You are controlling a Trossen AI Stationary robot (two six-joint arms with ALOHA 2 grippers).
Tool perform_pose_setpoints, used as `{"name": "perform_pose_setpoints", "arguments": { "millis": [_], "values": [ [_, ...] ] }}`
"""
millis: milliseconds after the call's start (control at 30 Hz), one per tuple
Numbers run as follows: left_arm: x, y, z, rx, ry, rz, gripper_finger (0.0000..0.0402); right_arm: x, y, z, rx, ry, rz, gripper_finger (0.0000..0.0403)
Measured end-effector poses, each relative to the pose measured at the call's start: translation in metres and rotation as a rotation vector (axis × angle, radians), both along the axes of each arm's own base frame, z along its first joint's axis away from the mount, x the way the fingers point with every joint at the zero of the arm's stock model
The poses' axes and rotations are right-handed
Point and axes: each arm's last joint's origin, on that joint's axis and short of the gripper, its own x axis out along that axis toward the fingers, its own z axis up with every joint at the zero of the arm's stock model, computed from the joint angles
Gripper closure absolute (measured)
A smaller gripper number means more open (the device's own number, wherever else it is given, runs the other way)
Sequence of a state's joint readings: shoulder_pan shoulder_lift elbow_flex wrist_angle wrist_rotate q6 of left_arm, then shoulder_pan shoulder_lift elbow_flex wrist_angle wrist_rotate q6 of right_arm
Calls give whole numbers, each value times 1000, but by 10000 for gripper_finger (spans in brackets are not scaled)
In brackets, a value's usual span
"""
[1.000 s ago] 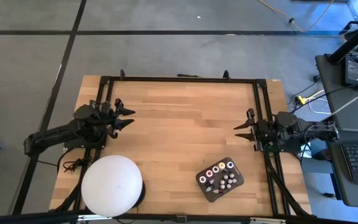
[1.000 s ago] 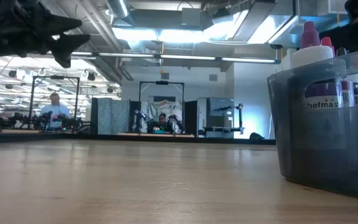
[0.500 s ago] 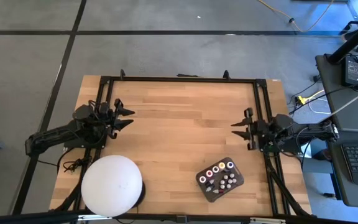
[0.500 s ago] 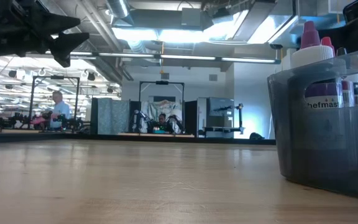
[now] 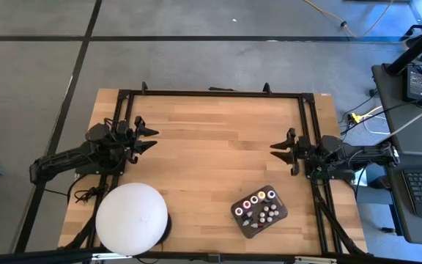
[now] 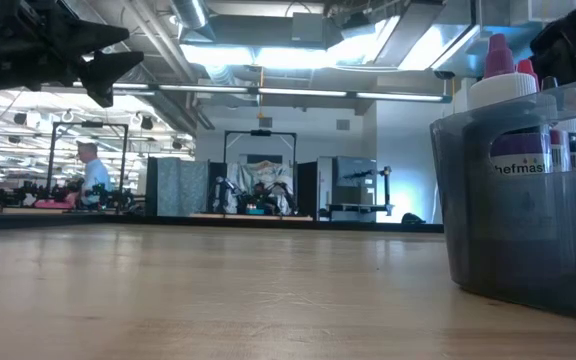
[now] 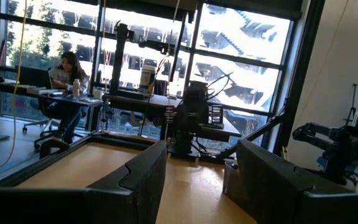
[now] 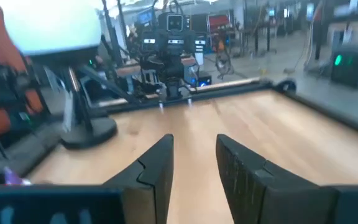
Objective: Pick & Place food coloring
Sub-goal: Return to Home Position
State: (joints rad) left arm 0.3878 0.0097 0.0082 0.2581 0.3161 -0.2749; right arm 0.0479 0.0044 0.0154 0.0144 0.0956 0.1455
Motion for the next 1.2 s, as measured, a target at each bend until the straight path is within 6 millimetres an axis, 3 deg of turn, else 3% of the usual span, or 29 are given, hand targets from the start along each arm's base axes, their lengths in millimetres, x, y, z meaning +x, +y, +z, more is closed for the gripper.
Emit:
{"name": "perform_pose_setpoints", "arguments": {
  "millis": [133,1200],
  "values": [
    [0,0,0,0,0,0,212,0,0,0,113,-5,3,279],
    [0,0,0,0,0,0,209,0,0,0,108,-5,5,279]
  ]
}}
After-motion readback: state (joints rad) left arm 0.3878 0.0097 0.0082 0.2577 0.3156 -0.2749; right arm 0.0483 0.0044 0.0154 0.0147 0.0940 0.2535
